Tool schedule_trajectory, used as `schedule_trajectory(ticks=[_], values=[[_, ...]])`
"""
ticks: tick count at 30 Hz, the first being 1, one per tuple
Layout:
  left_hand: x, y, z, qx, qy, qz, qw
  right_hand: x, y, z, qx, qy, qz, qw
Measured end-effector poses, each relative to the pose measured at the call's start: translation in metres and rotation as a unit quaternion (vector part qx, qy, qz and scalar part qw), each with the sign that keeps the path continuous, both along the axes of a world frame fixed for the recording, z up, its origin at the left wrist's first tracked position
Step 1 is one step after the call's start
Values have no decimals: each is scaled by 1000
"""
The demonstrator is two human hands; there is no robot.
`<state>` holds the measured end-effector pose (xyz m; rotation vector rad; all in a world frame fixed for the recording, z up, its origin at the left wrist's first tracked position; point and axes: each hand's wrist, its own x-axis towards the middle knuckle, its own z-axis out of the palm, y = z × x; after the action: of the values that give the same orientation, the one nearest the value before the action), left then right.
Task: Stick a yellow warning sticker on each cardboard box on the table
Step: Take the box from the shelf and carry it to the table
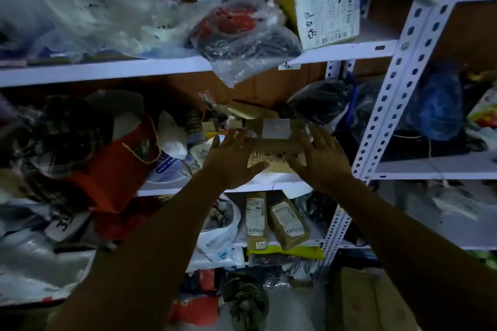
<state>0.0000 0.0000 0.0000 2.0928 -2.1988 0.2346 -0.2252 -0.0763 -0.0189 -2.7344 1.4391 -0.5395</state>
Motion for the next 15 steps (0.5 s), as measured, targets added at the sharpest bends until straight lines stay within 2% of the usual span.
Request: schedule_trajectory(ticks=[2,6,10,12,13,15], values=[[3,-16,-2,-5,-13,4,1000,3,-16,0,-4,-42,19,999],[15,-49,-10,-5,-33,-2,999,12,-46,-5,18,-45,31,998],[23,-73,-22,-21,25,-20,999,22,-63,-3,24,-79,45,996],[24,-81,-29,-57,102,-71,991,26,-72,-13,-9,-92,88,992],[25,-85,-33,-74,130,-98,984,27,-76,-17,7,-101,101,990],[28,-94,-43,-119,135,-133,975,30,-84,-23,82,-158,83,981]])
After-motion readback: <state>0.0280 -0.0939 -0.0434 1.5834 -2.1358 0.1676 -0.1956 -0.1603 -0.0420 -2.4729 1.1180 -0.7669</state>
